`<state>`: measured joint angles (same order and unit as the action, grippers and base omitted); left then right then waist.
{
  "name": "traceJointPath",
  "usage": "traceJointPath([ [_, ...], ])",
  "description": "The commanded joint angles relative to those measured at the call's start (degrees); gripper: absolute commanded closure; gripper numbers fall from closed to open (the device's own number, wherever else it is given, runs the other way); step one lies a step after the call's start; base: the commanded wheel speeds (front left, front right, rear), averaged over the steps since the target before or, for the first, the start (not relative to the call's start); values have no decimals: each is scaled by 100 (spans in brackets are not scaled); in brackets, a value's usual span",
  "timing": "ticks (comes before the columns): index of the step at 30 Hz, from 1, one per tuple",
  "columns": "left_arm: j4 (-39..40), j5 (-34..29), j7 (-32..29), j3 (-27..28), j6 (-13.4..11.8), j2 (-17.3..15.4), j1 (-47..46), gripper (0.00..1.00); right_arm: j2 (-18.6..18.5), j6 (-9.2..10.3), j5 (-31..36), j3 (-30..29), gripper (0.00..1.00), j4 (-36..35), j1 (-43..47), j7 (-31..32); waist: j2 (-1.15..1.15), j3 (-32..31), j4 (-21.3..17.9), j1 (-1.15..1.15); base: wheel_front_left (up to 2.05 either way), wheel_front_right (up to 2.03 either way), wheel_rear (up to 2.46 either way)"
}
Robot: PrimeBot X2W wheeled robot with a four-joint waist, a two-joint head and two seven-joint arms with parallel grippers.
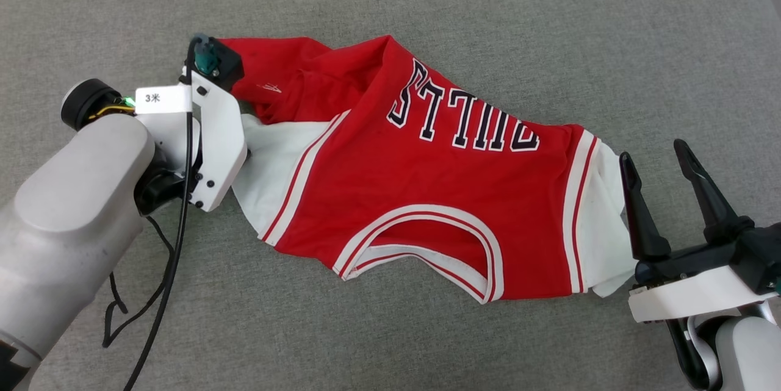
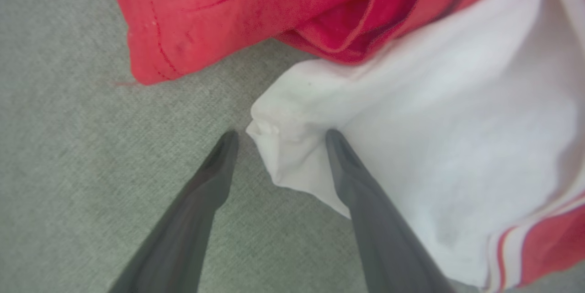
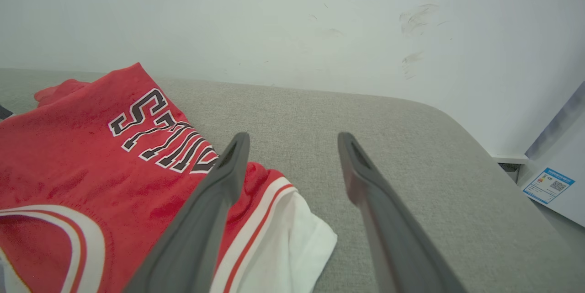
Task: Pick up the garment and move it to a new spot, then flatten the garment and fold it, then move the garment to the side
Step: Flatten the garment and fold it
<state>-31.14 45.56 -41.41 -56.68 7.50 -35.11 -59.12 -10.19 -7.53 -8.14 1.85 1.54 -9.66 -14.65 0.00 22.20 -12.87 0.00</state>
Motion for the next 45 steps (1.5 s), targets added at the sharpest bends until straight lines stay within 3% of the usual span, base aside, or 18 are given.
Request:
traceJointPath([
  [1, -128, 48, -77, -232, -17, -22, 207, 0, -2, 8, 4, -10, 0, 7, -68, -26, 0, 10, -14, 0, 0, 0, 0],
  [2, -139, 98, -17, -310, -16, -40, 213, 54, -4, 8, 4, -20, 0, 12, -72, -32, 0, 8, -14, 0, 0, 0, 0],
  [3, -162, 174, 58, -354, -16, -35, 220, 100, -6, 8, 9, -42, 0, 16, -61, -33, 0, -3, 0, 0, 0, 0, 0],
  [9, -242, 396, 695, -457, -17, 12, 95, 100, 10, 8, 40, -198, 0, 37, 147, -44, 0, -207, 263, 0, 0, 0, 0],
  [15, -329, 449, 1791, -229, -17, -37, 74, 100, -25, 8, 62, -347, 0, 93, 368, 9, 0, -616, 621, 0, 0, 0, 0],
  [20, -275, 503, 2428, -16, -98, -298, 295, 100, -64, 8, 49, -514, 0, 70, 601, 120, 0, -930, 905, 0, 0, 0, 0],
  [21, -179, 559, 2607, 76, -181, -543, 494, 100, -94, 8, 32, -589, 0, 35, 735, 188, 0, -1075, 1027, 0, 0, 0, 0],
  [30, 277, 840, 2850, 272, -529, -1213, 1191, 100, -572, 8, 24, -499, 0, -146, 836, 787, 0, -1342, 1184, 0, 0, 0, 0],
  [36, 595, 900, 2872, 284, -725, -1312, 1402, 100, -1506, 8, -323, 218, 0, -552, 414, 1939, 0, -1391, 1220, 0, 0, 0, 0],
  [37, 711, 881, 2890, 282, -784, -1302, 1407, 100, -2001, 8, -714, 708, 0, -768, 75, 2703, 0, -1371, 1236, 0, 0, 0, 0],
  [39, 781, 860, 2894, 275, -801, -1285, 1373, 100, -2370, 9, -872, 1054, 0, -853, -124, 3274, 0, -1340, 1255, 0, 0, 0, 0],
  [45, 903, 768, 2909, 255, -852, -1219, 1213, 100, -3060, 9, -1724, 2086, 0, -974, -666, 5065, 0, -1222, 1336, 0, 0, 0, 0],
])
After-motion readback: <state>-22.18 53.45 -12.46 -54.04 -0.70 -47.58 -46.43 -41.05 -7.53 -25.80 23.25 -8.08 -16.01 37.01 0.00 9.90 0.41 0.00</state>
